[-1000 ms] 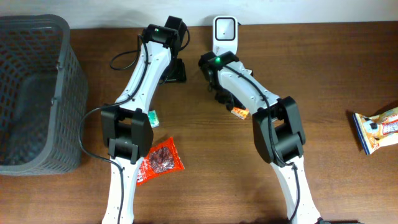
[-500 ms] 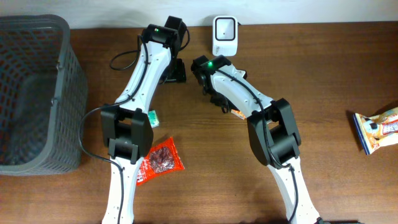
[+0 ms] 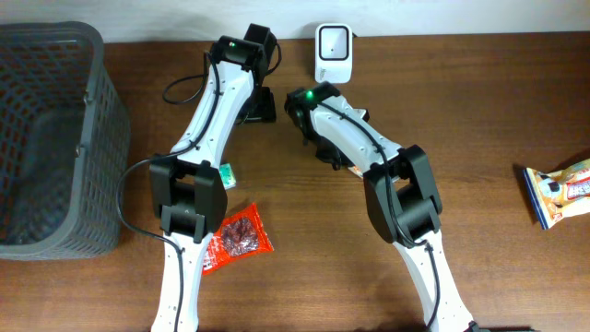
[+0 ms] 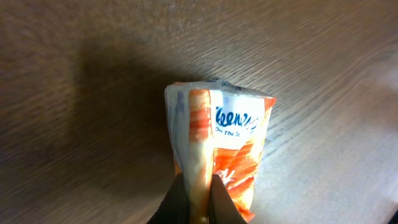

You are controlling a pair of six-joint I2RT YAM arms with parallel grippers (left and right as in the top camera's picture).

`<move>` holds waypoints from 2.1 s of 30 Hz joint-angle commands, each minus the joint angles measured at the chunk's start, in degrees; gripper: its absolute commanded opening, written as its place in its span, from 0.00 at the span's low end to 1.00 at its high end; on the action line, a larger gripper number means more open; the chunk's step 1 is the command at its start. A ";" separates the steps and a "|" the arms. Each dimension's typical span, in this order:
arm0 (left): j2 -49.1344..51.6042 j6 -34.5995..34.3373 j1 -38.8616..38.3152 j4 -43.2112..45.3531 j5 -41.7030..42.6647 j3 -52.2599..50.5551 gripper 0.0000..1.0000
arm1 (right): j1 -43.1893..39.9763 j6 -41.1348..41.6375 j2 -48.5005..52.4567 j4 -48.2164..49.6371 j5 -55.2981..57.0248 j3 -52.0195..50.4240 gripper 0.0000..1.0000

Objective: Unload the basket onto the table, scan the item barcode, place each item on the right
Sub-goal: 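Lift the tissue pack and hold it against the scanner face, then carry the tissue pack right and drop it at the table's right edge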

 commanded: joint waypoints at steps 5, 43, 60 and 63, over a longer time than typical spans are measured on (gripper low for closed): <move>-1.42 -0.52 0.09 -0.26 -0.87 0.13 0.77 | -3.15 -8.20 0.20 -5.44 -11.26 14.25 0.04; -1.42 -0.50 0.09 -0.66 -1.27 0.13 0.80 | -20.37 -32.48 6.10 49.57 -55.36 19.58 0.04; -1.42 -0.50 0.09 -0.68 -1.27 0.13 0.80 | -26.75 -32.59 4.35 49.24 -70.66 22.77 0.06; -1.42 -0.50 0.09 -0.68 -1.29 0.13 0.86 | -29.40 -32.72 1.25 43.63 -70.10 22.77 0.05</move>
